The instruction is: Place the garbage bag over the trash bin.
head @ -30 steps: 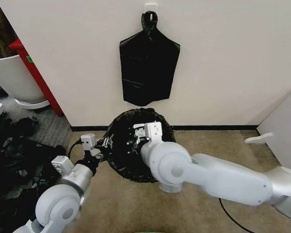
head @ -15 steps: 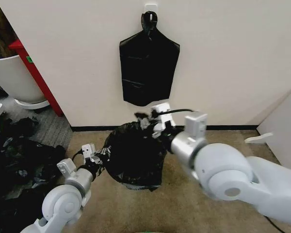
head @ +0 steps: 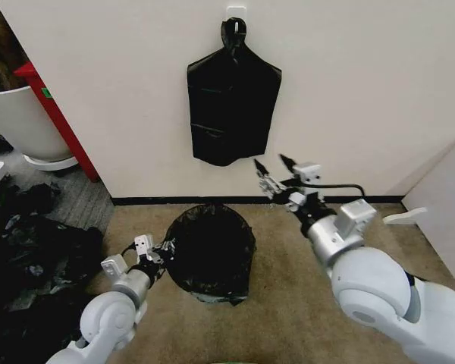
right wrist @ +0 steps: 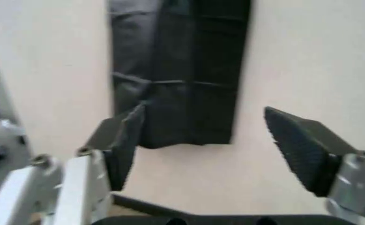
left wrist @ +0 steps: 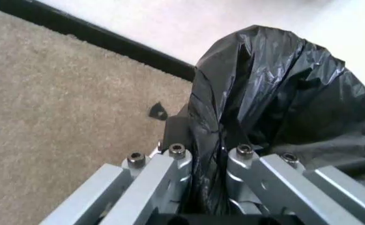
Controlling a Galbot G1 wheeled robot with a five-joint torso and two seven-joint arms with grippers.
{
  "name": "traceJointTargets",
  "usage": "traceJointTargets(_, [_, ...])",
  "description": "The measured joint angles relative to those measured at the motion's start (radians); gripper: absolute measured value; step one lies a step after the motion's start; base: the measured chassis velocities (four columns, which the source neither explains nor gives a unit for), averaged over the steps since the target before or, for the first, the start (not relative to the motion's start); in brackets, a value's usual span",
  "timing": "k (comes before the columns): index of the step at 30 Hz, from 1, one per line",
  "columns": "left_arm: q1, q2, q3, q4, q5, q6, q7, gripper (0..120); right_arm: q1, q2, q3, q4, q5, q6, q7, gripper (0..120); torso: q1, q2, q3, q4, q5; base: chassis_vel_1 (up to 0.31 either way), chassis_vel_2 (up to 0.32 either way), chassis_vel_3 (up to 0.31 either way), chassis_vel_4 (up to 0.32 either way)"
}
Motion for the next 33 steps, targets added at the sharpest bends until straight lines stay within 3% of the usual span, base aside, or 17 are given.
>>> traceJointTargets(5, [0.002,0.0,0.005,0.004,0.014,-0.003,0.033,4,-0.293,0.081,0.299,-0.084,-0.099,0.067,-0.181,95,0.0,0.0,0.0,-0.0003,0.0,0.0,0.0,0.0,0.0])
traceJointTargets(10, [0.007,-0.014,0.016,0.014,0.029,-0.004,0.05,4,-0.41,0.176,0.395,-0.052,-0.16,0.086,-0.223,100,0.0,0.0,0.0,0.0001,-0.0002,0.0,0.0,0.0,0.0])
traceJointTargets(13, [0.001,-0.027,0.032,0.027,0.035,-0.004,0.055,4,-0.461,0.241,0.415,-0.02,-0.217,0.102,-0.241,100,0.0,0.0,0.0,0.0001,-0.0003,0.0,0.0,0.0,0.0])
traceJointTargets(17, [-0.009,-0.036,0.044,0.043,0.038,-0.003,0.059,4,-0.485,0.27,0.408,0.008,-0.235,0.106,-0.243,100,0.0,0.0,0.0,0.0,-0.0004,0.0,0.0,0.0,0.0])
traceJointTargets(30, [-0.025,-0.057,0.059,0.084,0.074,-0.001,0.097,4,-0.482,0.274,0.381,0.033,-0.227,0.099,-0.209,100,0.0,0.0,0.0,0.0001,-0.0004,0.0,0.0,0.0,0.0])
traceJointTargets(33, [-0.028,-0.059,0.062,0.086,0.08,-0.004,0.099,16,-0.476,0.267,0.378,0.034,-0.219,0.096,-0.203,100,0.0,0.0,0.0,0.0,-0.0004,0.0,0.0,0.0,0.0])
